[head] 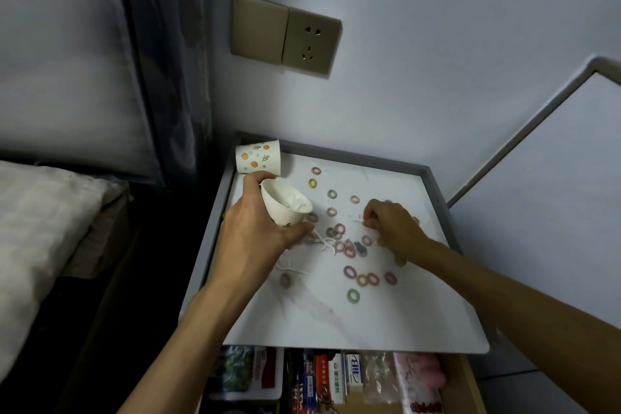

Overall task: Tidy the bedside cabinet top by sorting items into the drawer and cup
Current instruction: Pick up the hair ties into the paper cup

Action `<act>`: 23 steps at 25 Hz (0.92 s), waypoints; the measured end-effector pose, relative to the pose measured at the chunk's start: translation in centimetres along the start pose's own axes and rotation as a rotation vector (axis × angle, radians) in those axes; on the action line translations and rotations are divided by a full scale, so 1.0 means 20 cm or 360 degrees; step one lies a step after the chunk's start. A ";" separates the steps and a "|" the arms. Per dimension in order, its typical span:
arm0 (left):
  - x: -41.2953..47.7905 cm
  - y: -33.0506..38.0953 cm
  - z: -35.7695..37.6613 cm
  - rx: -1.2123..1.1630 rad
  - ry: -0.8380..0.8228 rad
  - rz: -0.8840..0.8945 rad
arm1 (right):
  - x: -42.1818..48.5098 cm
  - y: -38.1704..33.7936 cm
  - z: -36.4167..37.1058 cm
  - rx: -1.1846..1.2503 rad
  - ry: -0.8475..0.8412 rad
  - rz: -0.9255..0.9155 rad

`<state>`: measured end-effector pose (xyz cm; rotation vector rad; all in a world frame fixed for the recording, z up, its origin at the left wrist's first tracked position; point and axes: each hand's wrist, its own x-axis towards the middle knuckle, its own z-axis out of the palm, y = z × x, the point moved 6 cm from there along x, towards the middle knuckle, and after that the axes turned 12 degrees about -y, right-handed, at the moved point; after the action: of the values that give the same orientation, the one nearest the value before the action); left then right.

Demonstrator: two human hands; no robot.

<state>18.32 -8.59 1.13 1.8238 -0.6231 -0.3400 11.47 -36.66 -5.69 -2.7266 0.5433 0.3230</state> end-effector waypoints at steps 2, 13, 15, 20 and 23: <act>0.01 -0.01 0.00 -0.0004 0.0022 0.0007 | 0.06 -0.03 -0.10 0.0198 0.0147 -0.0023; 0.03 -0.04 -0.04 -0.0067 0.0047 -0.0004 | 0.64 -0.30 -0.19 0.0123 0.0309 0.0181; 0.04 -0.04 -0.06 -0.0044 0.0059 -0.0001 | 0.66 -0.30 -0.17 0.0150 0.0314 0.0181; 0.03 -0.06 -0.06 0.0009 0.0055 -0.0011 | 0.67 -0.32 -0.16 0.0314 0.0215 0.0136; 0.03 -0.05 -0.04 0.0028 0.0037 -0.0002 | 0.66 -0.35 -0.14 0.0244 0.0152 0.0125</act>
<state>19.50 -8.03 0.57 1.8422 -0.6107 -0.3149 26.55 -36.00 -4.78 -2.5868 0.6733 0.1633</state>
